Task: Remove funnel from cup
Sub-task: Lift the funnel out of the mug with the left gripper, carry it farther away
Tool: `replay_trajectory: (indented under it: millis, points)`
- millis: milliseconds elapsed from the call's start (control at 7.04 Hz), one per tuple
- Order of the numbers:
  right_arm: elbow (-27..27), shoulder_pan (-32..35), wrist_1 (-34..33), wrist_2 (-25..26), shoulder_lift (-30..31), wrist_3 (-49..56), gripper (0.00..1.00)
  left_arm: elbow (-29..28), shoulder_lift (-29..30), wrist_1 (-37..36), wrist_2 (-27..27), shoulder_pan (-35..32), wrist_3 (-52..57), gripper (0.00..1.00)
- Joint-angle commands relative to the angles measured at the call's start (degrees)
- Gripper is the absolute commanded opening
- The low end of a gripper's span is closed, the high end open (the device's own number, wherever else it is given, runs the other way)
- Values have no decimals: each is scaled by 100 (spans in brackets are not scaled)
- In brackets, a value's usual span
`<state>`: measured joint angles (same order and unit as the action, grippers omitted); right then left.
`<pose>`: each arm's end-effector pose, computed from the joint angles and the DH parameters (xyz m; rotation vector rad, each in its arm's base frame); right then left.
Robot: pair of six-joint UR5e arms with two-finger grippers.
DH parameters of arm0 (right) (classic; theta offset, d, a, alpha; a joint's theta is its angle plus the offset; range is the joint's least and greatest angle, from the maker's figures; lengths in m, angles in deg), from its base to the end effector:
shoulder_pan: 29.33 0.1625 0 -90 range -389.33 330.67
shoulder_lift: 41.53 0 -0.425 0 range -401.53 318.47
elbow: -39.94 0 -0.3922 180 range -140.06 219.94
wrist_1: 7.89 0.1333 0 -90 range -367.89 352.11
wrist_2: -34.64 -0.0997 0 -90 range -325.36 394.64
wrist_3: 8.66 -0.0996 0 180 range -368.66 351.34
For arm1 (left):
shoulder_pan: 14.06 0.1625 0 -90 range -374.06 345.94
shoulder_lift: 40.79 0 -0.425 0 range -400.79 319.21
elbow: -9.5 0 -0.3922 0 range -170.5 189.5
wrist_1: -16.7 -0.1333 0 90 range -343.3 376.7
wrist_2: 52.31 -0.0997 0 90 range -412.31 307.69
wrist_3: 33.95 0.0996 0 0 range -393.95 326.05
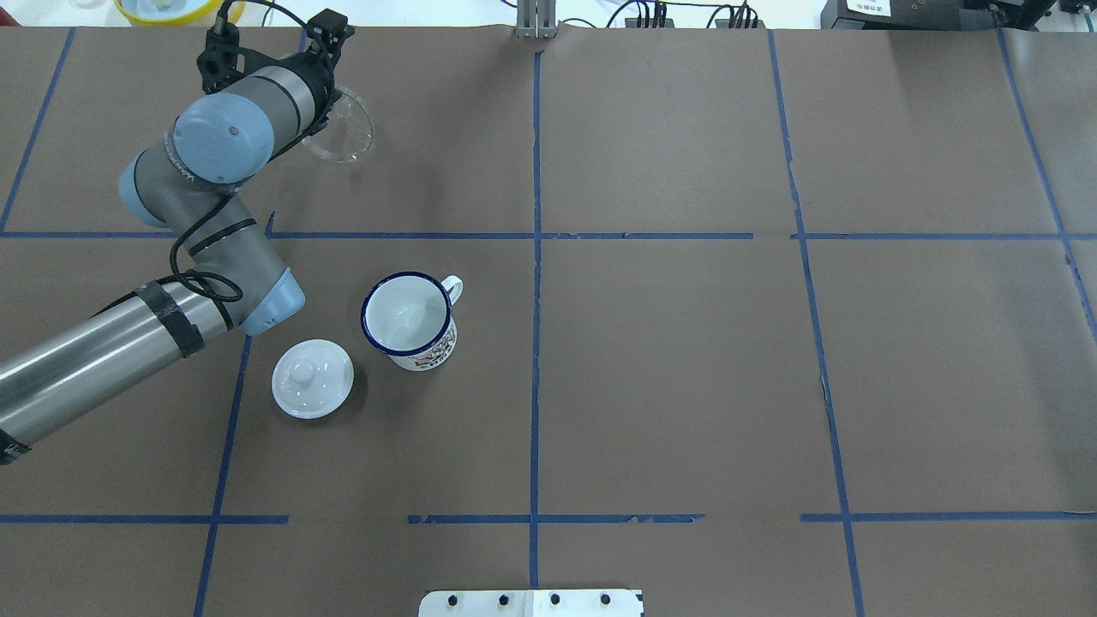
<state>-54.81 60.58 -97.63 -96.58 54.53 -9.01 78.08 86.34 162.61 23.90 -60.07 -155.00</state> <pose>0.0670 -0.4456 0.6708 -0.0203 -0.7193 0.0109 0.4130 -0.6539 0.3310 0.4014 1.3133 -1.2974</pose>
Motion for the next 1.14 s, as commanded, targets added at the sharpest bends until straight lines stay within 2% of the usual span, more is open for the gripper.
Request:
replay_trajectory:
  millis: [0,142,426,568,710,852,994]
  points:
    - [0,0,0,0,0,0,100,1100,-267,-1442,552,-65,1244,100]
    - [0,0,0,0,0,0,100,1184,-268,-1842,562,-48,1338,100]
    - [0,0,0,0,0,0,100,1193,-276,-1864,562,-48,1478,100]
    - [0,0,0,0,0,0,100,1341,-285,-2055,1136,-117,2132,100]
    - [0,0,0,0,0,0,100,1978,-555,-2971,2064,-231,3008,100]
    - [0,0,0,0,0,0,100,3202,-1010,-4076,2517,-293,4296,100]
    - [0,0,0,0,0,0,100,4181,-1502,-4810,3018,-320,5249,100]
